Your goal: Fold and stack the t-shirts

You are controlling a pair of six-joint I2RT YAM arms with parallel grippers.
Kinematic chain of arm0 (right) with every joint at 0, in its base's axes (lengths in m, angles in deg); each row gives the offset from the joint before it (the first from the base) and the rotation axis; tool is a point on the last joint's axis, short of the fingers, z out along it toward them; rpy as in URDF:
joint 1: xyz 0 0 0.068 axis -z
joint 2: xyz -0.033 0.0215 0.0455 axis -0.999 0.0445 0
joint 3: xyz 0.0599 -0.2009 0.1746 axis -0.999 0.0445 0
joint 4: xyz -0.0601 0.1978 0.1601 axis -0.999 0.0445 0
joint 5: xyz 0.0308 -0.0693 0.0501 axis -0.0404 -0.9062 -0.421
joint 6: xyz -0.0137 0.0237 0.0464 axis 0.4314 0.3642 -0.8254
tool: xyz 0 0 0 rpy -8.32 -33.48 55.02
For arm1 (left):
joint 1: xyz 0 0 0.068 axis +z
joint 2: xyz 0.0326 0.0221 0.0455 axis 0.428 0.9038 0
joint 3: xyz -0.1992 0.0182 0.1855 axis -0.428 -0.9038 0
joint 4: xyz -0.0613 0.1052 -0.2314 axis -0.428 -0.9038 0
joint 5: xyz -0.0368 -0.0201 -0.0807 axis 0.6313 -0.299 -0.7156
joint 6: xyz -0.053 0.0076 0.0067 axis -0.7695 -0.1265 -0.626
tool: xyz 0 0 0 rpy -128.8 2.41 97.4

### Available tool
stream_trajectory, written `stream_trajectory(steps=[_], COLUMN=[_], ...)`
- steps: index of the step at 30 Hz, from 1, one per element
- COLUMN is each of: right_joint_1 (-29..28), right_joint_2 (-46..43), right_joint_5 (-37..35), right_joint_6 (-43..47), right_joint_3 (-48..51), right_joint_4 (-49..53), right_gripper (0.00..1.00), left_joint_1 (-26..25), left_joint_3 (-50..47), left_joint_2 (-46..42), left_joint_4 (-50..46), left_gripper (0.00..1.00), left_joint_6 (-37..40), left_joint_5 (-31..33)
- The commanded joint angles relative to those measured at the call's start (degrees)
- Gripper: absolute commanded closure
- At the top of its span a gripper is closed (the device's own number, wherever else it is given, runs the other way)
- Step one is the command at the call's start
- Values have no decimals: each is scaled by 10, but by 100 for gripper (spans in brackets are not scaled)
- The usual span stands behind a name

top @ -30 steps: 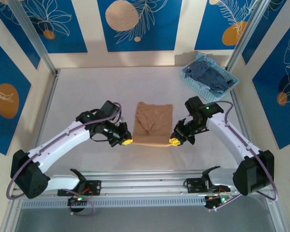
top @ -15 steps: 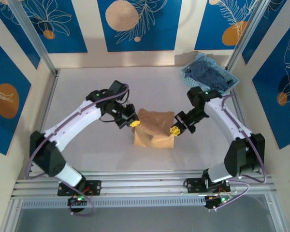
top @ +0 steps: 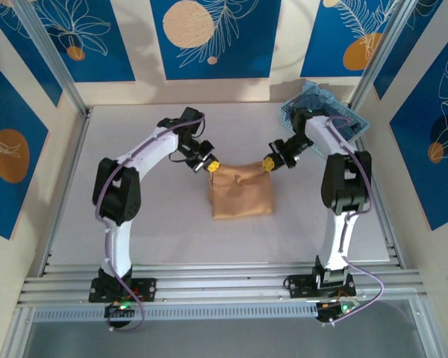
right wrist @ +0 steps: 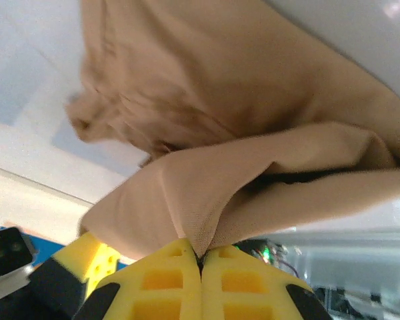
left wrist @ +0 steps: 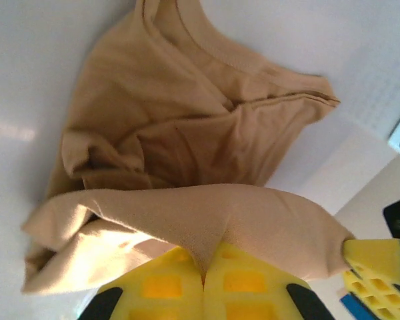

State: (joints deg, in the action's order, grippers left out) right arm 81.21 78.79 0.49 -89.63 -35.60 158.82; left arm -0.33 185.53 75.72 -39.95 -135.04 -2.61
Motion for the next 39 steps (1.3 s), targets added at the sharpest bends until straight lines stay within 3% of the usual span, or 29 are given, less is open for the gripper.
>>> stream_trajectory(steps=[1,5,7,8,11,13,17,20,24,30,35,39], right_joint_1=[3,0,0,1,5,6,5,7,9,31,42,45], right_joint_2=[74,141,135,127,81,26,-114,-227,-348,-437,-458,-470], right_joint_5=[-11,-15,-14,-21,-56,-63,-68,-62,-37,-5,-1,5], right_joint_6=[21,54,78,94,129,146,160,144,113,89,97,84], right_joint_3=[-110,-198,-202,-204,-187,-139,24,170,315,398,391,391], right_joint_4=[10,4,-18,-21,-23,-50,-132,-208,-268,-279,-248,-245], right_gripper=[94,58,18,11,10,10,12,14,14,14,14,15], left_joint_1=[22,38,40,39,29,14,-58,-139,-225,-289,-299,-297], left_joint_3=[60,111,129,126,80,4,-159,-250,-273,-253,-223,-193], left_joint_2=[57,102,97,85,22,-36,-142,-183,-160,-91,-41,-3], left_joint_4=[3,24,10,10,8,44,157,269,372,433,465,463], left_gripper=[92,64,54,51,49,45,43,38,31,24,19,22], left_joint_6=[16,35,52,61,67,32,-109,-255,-415,-593,-655,-683], left_joint_5=[4,34,65,83,132,137,127,170,236,327,396,423])
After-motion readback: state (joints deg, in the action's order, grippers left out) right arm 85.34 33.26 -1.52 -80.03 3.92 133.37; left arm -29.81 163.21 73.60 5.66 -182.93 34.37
